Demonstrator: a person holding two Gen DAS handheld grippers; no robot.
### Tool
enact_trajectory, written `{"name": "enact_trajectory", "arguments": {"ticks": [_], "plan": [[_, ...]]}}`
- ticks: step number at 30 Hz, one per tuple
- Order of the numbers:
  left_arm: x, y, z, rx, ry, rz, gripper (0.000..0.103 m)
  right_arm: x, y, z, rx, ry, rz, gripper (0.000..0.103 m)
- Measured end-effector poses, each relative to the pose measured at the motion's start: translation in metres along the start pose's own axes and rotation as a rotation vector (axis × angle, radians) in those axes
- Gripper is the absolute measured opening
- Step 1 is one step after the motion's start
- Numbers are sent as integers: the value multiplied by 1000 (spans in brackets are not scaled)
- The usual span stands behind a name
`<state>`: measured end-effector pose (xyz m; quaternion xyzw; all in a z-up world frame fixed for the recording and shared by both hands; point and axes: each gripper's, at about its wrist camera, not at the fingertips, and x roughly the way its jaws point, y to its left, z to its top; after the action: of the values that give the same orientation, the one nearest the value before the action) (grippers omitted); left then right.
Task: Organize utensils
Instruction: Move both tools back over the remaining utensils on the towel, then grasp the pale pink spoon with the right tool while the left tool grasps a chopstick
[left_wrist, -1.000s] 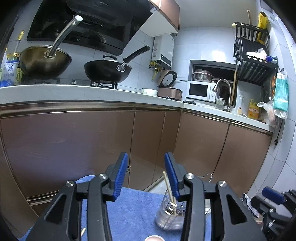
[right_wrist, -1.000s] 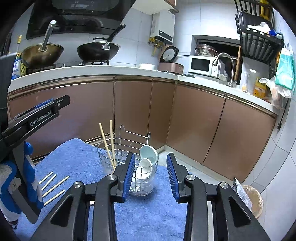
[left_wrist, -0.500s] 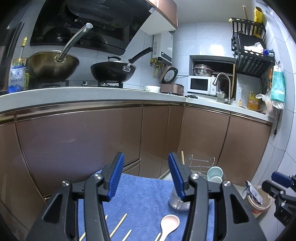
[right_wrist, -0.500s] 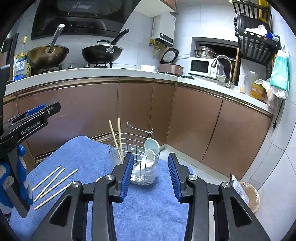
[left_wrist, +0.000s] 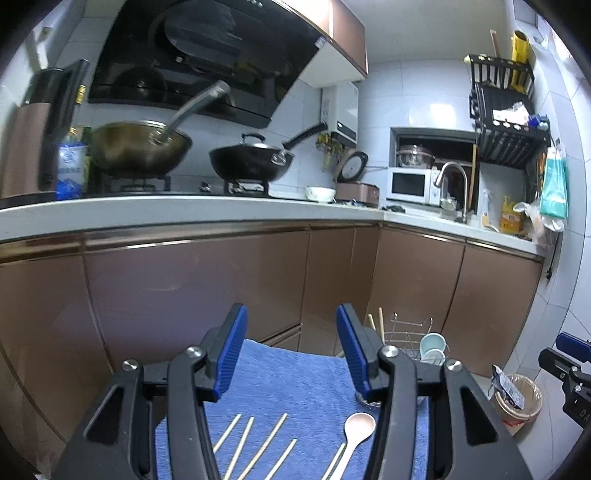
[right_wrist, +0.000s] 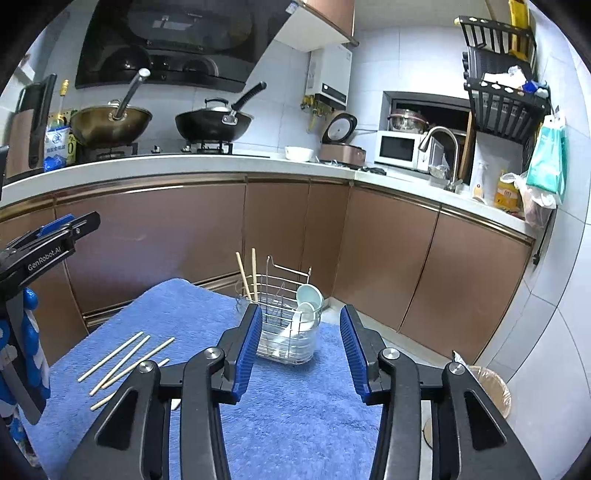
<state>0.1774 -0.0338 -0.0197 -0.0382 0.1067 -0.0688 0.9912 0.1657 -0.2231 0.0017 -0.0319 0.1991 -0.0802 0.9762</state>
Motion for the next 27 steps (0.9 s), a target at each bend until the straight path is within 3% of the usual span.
{"name": "enact_trajectory", "arguments": {"ticks": [15,22,27], "plan": [[-90,63,14,-10,-68,91,49,-70,17,5,-9,-67,38,44],[-73,91,-10,18,101,105,49,-49,19,-5,33,1,115,44],[-32,82,-43,92,279,17,49,-6,23,-24,74,102,185,44]]}}
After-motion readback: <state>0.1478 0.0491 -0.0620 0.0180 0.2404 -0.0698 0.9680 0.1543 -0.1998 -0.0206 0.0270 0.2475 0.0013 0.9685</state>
